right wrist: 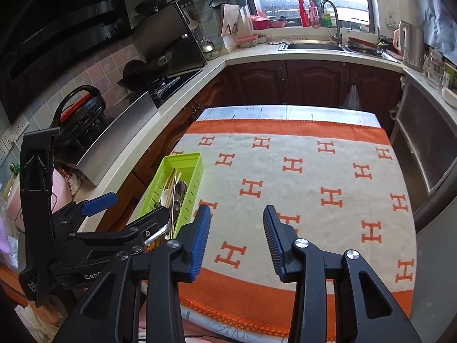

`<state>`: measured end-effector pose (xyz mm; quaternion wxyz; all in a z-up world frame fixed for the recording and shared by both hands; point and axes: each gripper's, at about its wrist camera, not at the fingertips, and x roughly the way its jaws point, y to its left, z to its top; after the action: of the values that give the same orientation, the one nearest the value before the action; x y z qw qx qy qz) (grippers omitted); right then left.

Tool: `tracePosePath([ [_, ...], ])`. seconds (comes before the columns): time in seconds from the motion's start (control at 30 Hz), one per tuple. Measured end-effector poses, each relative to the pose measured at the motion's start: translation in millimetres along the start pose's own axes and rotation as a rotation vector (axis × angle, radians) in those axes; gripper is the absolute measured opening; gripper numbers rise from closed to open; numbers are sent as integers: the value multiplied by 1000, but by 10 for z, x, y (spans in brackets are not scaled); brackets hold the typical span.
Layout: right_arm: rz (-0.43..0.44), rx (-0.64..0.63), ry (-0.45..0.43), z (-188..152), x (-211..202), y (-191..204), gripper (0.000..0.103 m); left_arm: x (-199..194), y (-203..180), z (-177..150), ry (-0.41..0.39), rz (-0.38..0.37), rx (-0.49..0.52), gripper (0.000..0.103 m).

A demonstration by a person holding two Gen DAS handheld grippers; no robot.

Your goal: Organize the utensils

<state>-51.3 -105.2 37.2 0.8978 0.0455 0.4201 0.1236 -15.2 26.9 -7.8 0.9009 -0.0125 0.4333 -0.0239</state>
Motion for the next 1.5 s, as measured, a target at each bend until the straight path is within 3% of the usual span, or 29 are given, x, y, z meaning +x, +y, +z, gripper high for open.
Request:
tracePosePath([
  [0.43, -47, 56, -47, -44, -164, -145, 56, -183, -223, 134, -78, 29, -8, 102],
  [1.5, -46, 91, -27, -37, 20, -298, 57, 0, -364, 166, -17, 43, 8, 102],
])
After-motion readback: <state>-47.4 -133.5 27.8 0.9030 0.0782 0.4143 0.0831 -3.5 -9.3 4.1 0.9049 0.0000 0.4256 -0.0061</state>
